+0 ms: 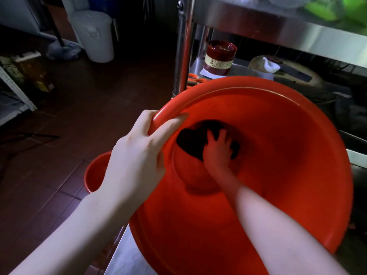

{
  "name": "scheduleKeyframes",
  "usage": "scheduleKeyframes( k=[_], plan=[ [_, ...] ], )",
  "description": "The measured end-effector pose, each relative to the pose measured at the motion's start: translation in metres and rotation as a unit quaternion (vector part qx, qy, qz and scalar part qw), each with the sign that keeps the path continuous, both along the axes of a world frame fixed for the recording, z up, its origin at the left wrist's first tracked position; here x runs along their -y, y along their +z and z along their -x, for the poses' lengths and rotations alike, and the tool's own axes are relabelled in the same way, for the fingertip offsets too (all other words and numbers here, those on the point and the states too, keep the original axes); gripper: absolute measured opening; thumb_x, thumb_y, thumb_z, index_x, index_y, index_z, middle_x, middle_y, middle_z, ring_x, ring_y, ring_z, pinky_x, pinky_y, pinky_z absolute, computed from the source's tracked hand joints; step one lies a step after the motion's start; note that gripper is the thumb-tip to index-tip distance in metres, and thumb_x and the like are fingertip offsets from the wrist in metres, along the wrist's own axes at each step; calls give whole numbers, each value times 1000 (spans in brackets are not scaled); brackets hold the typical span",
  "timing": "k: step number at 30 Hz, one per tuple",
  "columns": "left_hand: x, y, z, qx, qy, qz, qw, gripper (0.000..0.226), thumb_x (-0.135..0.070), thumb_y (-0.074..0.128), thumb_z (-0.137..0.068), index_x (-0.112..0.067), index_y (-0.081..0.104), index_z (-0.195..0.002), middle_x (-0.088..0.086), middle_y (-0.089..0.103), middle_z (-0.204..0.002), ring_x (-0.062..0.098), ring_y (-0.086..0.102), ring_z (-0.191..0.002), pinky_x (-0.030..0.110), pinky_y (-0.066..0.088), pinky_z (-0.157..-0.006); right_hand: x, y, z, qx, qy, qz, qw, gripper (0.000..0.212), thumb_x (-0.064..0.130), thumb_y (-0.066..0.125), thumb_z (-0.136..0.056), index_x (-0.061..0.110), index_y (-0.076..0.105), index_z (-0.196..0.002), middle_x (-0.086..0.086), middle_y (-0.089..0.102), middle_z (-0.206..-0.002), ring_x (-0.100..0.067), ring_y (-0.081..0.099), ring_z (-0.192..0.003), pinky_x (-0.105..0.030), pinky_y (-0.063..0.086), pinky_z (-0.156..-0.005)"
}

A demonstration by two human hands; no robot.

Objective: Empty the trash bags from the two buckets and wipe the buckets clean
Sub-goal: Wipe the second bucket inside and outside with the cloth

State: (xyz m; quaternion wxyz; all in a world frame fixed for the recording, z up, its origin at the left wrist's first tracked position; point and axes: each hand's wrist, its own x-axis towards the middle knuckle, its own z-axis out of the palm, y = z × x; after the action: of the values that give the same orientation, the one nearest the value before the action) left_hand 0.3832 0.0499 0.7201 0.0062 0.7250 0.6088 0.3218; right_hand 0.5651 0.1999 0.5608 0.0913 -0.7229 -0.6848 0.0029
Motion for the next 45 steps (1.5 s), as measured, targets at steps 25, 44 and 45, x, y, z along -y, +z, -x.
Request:
scheduleKeyframes(
  k=[25,44,45],
  plan=[
    [7,-3,-7,-21,43,5,999,80,8,54,-72,-34,49,-139,6,49,-115,25,49,-65,34,48,-50,62,-45,13,164,380,85,906,42,21,64,-77,29,65,-118,-15,54,-131,-42,51,-114,-52,53,-70],
    [5,-2,-6,1,46,5,999,66,-7,44,-82,-40,48,-139,7,46,-107,31,51,-66,41,52,-55,83,-31,-30,148,202,182,951,37,21,37,-99,23,42,-136,-10,30,-145,-38,37,-127,-47,47,-91],
    [5,-3,-5,4,46,6,999,68,-4,46,-81,-40,48,-139,8,46,-107,32,50,-66,41,52,-55,86,-32,-21,135,222,196,945,37,21,38,-99,23,44,-136,-10,28,-148,-39,37,-126,-47,45,-93]
  ],
)
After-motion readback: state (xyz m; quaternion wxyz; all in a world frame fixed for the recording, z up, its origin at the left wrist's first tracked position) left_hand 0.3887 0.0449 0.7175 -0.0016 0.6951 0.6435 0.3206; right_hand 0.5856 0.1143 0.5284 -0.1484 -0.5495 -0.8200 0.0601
